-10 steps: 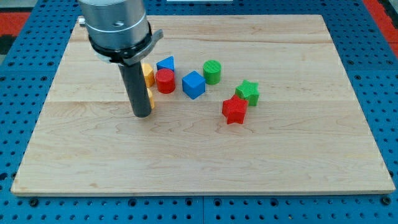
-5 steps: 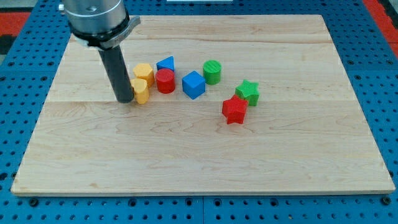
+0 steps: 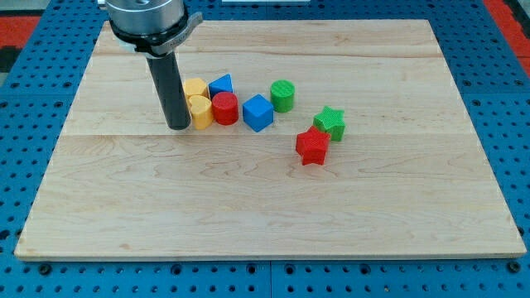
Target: Move the yellow heart between the red circle and yellow hexagon
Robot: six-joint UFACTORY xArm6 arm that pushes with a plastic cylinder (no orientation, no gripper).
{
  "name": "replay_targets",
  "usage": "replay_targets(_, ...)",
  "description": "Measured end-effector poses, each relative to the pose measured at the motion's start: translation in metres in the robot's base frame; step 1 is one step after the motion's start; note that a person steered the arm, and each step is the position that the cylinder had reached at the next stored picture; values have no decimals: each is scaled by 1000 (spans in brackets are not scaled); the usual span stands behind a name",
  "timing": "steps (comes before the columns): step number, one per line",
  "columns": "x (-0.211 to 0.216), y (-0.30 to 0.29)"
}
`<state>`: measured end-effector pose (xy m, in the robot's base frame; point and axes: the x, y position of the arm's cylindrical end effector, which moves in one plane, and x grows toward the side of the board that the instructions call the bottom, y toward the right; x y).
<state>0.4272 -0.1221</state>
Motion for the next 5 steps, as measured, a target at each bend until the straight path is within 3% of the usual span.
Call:
replay_targets(4, -46, 14)
replay_targets(5, -28, 8)
